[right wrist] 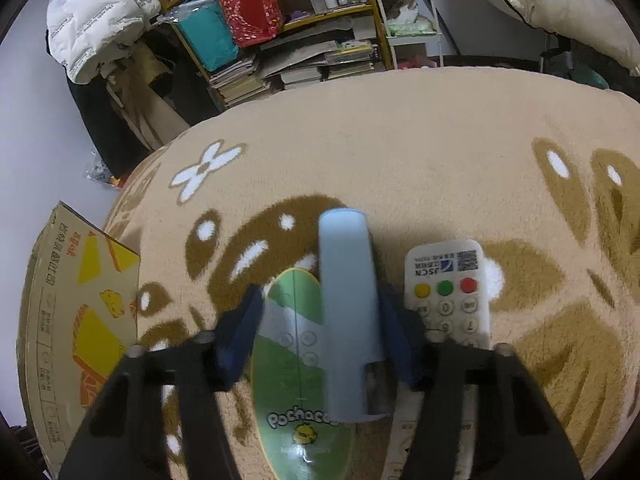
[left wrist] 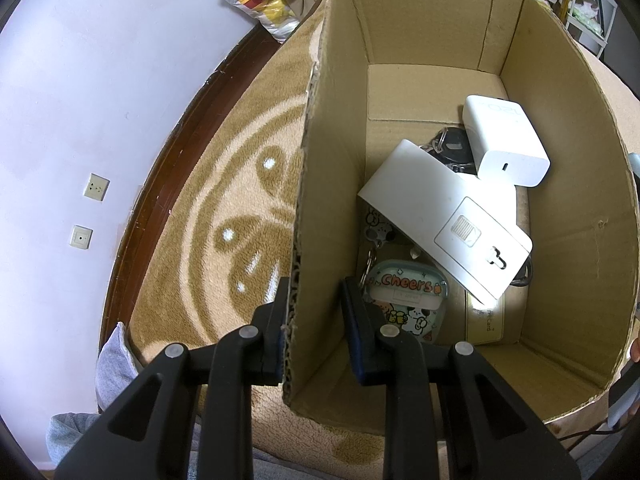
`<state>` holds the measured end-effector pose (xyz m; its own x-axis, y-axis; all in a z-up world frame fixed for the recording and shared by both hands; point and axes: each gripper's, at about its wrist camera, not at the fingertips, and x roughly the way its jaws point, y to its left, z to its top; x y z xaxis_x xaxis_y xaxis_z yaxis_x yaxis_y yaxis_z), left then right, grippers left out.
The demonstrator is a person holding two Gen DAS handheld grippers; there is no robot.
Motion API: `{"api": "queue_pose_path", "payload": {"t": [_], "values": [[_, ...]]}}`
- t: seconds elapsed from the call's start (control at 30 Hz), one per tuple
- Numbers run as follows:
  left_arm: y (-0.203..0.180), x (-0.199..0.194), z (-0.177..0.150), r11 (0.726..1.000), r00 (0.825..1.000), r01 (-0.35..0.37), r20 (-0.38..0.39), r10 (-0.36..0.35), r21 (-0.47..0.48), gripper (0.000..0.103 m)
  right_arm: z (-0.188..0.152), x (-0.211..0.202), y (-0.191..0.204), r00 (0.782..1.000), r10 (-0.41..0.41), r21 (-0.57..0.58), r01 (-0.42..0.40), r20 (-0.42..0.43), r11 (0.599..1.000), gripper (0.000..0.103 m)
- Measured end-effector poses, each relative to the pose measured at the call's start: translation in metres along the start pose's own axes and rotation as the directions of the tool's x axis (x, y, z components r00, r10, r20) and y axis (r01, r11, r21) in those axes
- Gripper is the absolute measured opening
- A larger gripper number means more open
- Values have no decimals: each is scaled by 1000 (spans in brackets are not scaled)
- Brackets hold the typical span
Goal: Organize rigid objects
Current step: 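Move the right gripper back and grasp the light-blue phone handset, then carry the light-blue handset into the box with the right gripper and release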
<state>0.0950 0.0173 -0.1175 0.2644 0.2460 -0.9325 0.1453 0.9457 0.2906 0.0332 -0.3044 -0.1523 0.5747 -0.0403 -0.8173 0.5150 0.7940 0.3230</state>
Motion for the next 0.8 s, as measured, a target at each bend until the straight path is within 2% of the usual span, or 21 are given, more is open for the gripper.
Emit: {"api": "queue_pose_path", "payload": {"t": [0.1,0.23,0.37,0.57,0.8], "values": [[0,0,0,1000,1000,1,0,-1,0,24,-2,5,1,1000,15,0,-15,-23,1000,35],[0,0,0,1000,1000,0,0,0,0,24,-6,4,9,1000,-18,-32,18,7,999,29],[0,0,0,1000,1000,0,0,0,0,24,-6,0,16,999,-22,-40,23,26,999,29],[0,0,0,1000,1000,-1,0,1,2,24,-1,-22,34,995,63,-70,-57,79,996,28],[0,0,0,1000,1000,-1,0,1,3,24,2,-50,59,976,162,-134,-142,148,981,29]]}}
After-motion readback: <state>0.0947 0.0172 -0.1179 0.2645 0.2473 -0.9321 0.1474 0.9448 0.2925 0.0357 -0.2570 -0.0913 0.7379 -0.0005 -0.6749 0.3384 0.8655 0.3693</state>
